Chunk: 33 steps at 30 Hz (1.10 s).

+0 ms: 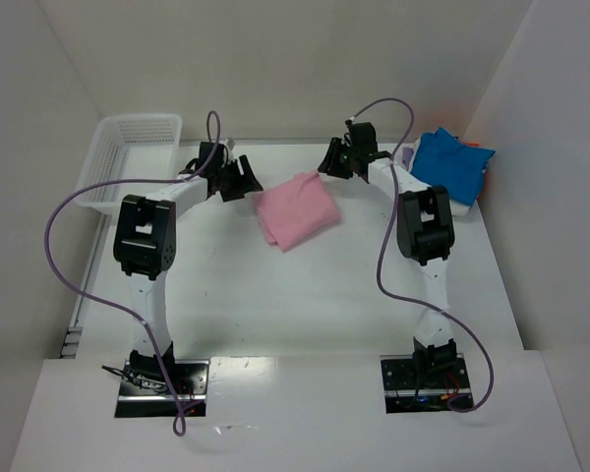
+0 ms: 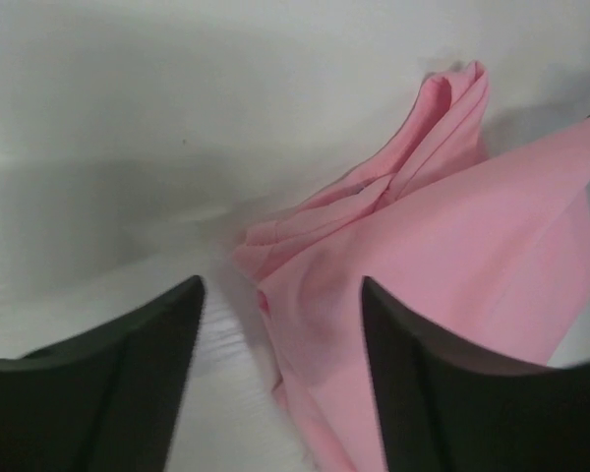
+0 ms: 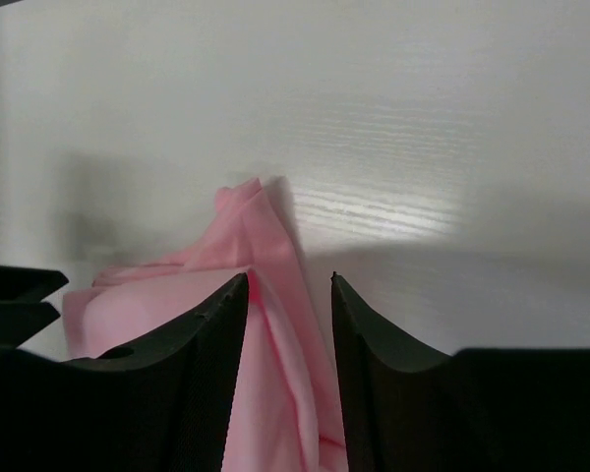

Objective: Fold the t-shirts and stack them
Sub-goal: Fold the long partially folded tshirt into a neat square

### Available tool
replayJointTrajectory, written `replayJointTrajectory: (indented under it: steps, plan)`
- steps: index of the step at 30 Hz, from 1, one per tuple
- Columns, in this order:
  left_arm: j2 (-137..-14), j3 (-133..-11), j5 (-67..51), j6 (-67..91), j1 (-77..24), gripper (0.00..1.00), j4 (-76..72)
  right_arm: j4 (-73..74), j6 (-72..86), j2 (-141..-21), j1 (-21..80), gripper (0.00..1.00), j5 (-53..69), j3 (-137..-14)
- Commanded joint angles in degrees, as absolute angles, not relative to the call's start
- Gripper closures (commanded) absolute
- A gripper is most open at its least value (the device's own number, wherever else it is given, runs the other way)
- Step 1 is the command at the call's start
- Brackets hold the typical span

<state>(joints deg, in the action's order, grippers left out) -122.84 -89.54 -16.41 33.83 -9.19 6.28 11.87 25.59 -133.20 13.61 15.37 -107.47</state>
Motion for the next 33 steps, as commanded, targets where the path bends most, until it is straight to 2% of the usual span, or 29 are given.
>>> replayJointTrajectory:
  steps: [1, 3, 4, 5, 6, 8, 9, 11, 12, 14, 15, 23, 28, 33]
  plan:
    - [-117.79, -88.46, -16.26, 30.88, -8.7, 0.16, 0.69, 9.4, 24.43, -122.78, 13.27, 0.54, 14.94, -105.07]
    - [-114.02, -86.68, -16.26, 30.29, -8.7, 0.13, -0.19, 7.61, 24.84, -118.04, 13.27, 0.6, 15.48, -100.33]
    - [-112.93, -85.86, -16.73, 29.75, -8.7, 0.13, -0.35, 5.98, 24.96, -116.68, 13.27, 0.67, 15.64, -98.66]
    - [-111.0, -85.16, -17.28, 29.62, -8.7, 0.13, -0.35, 5.07, 25.36, -114.83, 13.27, 0.82, 16.31, -95.92]
    - [-109.82, -84.26, -18.0, 29.62, -8.7, 0.15, -1.42, 4.92, 25.95, -113.95, 13.27, 0.92, 16.99, -94.39]
    - [-108.35, -81.32, -19.8, 29.62, -9.71, 0.23, -2.37, 4.92, 26.1, -113.82, 13.27, 1.0, 18.79, -92.35]
    - [-107.6, -80.6, -21.42, 30.01, -9.84, 0.29, -2.77, 4.4, 26.1, -113.82, 13.27, 1.0, 21.04, -91.63]
    - [-107.01, -78.96, -23.59, 31.3, -11.64, 0.55, -3.9, 3.57, 26.1, -113.82, 13.27, 1.0, 23.67, -90.44]
    - [-106.88, -78.21, -25.05, 31.98, -12.17, 0.64, -5.15, 3.34, 26.1, -114.92, 13.66, 1.0, 23.9, -90.05]
    - [-107.46, -77.59, -26.1, 33.31, -13.54, 0.8, -6.33, 3.34, 26.1, -116.75, 13.8, 1.0, 25.45, -90.43]
    - [-108.05, -77.43, -26.1, 33.31, -14.18, 0.84, -6.78, 3.34, 25.72, -117.69, 13.8, 1.0, 25.66, -90.61]
    - [-114.38, -77.75, -24.55, 38.35, -15.56, 0.97, -14.3, 1.85, 26.19, -125.0, 13.8, 1.0, 26.3, -92.01]
    - [-119.44, -78.58, -21.36, 40.6, -15.56, 1.0, -17.58, 4.65, 26.19, -132.48, 13.8, 1.0, 28.29, -100.26]
    - [-125.16, -84.35, -16.8, 41.13, -15.56, 1.0, -12.82, 7.12, 25.66, -138.35, 13.8, 1.0, 28.48, -106.82]
